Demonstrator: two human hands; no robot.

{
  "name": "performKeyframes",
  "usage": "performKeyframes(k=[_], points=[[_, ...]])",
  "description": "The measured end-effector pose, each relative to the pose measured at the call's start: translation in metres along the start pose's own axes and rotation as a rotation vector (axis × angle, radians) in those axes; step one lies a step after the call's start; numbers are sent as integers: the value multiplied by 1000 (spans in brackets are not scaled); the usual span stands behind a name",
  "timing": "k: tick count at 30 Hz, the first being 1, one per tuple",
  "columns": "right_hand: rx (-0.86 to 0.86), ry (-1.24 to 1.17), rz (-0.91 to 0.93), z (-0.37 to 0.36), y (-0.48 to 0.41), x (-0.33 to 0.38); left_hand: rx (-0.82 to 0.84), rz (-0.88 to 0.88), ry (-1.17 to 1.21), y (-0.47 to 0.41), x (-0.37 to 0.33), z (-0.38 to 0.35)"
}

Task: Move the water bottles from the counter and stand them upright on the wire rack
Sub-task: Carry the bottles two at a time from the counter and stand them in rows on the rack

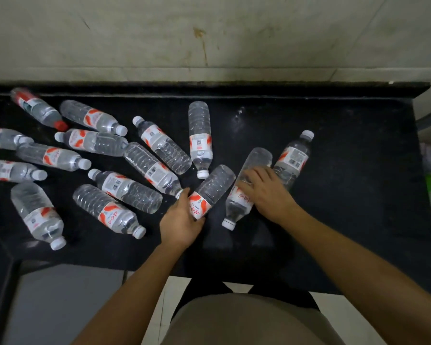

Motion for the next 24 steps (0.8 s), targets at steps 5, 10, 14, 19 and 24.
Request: performKeyframes(k=[5, 10, 14, 19, 24], points=[[-174, -633, -295, 27, 13, -24, -240, -404, -562, 2, -53, 52], [-254, -1018, -879, 26, 47, -37, -296, -694, -950, 14, -107, 58], [-364, -976, -1057, 26, 79, -24, -287, -763, -1100, 29, -124, 52], [-367, -837, -1095, 39, 98, -3, -449, -1006, -586, 55, -127, 74], [-330, -793, -1132, 40, 99, 12, -597, -664, 196, 31, -66, 122]])
Point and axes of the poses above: each hand's wrist, its own y-axis away from the middle knuckle, its own z-axis out of the back of the hand, x = y × z, the point moved 10 cm from there along -y, towards the middle knuckle, and after that the axes turned 2 degrees about x, right-handed, at the moved point
